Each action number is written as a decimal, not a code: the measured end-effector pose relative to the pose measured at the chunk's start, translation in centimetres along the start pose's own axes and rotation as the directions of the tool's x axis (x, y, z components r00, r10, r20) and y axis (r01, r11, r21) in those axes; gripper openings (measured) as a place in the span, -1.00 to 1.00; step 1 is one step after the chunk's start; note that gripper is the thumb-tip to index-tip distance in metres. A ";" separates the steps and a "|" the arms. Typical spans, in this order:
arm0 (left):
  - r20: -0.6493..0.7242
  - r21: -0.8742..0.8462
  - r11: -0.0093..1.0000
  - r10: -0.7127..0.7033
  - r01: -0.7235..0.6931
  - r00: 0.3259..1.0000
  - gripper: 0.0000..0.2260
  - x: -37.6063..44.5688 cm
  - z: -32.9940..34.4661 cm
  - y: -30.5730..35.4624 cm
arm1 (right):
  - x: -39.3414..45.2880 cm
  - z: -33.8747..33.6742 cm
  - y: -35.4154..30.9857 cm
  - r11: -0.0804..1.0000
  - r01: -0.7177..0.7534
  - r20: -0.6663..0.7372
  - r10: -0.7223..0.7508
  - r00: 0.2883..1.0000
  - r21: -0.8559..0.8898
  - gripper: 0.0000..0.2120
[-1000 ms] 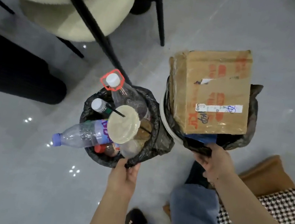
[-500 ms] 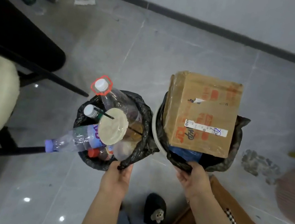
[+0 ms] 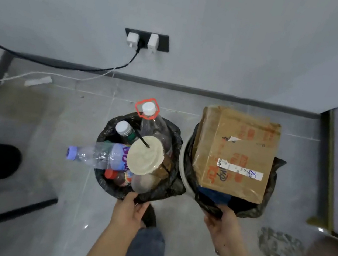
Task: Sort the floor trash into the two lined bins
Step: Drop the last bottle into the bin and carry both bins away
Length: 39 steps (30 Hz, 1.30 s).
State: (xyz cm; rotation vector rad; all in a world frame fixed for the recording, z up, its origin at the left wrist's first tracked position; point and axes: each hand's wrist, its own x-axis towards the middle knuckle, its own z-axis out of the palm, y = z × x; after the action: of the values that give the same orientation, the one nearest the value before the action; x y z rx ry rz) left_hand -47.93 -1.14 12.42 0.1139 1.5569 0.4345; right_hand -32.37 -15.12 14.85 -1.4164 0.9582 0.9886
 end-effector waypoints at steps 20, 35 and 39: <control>-0.061 0.193 0.980 -0.036 0.047 0.997 -0.70 16.4 29.0 1.1 | 23.0 8.0 -23.1 0.997 -0.066 -0.045 0.065 0.997 -0.025 -0.89; 0.061 0.207 0.974 -0.104 0.089 0.993 -0.66 24.3 31.9 -2.2 | 30.8 6.4 -22.0 0.998 -0.050 -0.036 0.051 0.998 0.045 -0.86; 0.121 0.161 0.980 -0.138 0.118 0.983 -0.66 25.1 33.0 -1.8 | 31.0 7.4 -22.6 0.999 -0.035 -0.009 0.035 0.999 0.034 -0.87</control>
State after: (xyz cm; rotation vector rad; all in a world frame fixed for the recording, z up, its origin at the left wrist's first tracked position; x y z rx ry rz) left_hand -16.40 12.28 -10.95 0.1562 1.4561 0.2011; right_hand -1.44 -7.06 -7.52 -1.3811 1.0055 0.9876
